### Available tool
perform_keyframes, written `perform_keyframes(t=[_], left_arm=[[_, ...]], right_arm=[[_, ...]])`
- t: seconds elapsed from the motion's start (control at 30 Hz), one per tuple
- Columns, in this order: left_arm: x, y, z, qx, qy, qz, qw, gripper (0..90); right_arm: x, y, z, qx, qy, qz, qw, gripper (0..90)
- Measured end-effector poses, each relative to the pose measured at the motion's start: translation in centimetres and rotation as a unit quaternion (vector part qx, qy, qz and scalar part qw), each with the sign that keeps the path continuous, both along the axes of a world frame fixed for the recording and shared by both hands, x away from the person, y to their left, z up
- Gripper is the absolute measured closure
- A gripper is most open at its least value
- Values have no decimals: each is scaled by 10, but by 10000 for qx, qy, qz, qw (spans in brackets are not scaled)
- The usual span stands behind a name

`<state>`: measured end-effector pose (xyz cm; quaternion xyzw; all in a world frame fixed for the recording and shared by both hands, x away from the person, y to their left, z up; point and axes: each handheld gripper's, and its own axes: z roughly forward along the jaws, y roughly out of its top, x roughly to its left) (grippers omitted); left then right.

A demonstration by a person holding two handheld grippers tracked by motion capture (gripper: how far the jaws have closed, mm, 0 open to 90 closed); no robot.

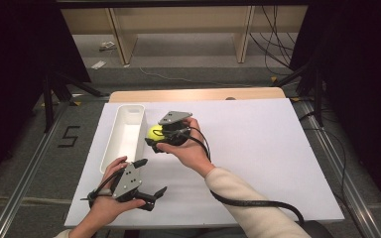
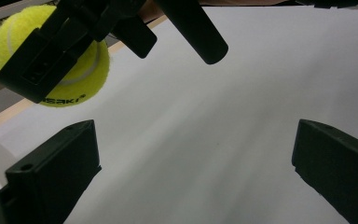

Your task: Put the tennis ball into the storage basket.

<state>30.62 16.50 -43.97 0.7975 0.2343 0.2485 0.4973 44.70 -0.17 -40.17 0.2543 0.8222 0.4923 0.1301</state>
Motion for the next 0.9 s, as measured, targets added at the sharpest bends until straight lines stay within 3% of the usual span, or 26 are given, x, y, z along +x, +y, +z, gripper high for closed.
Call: perform_keyframes(t=[0.27, 0.9], left_arm=[[0, -1, 0, -8, 16, -10, 10000, 1], [0, -1, 0, -6, 6, -15, 10000, 1]], right_arm=[[2, 4, 4, -22, -88, 47, 9999, 272], [5, 11, 10, -39, -67, 78, 9999, 271]])
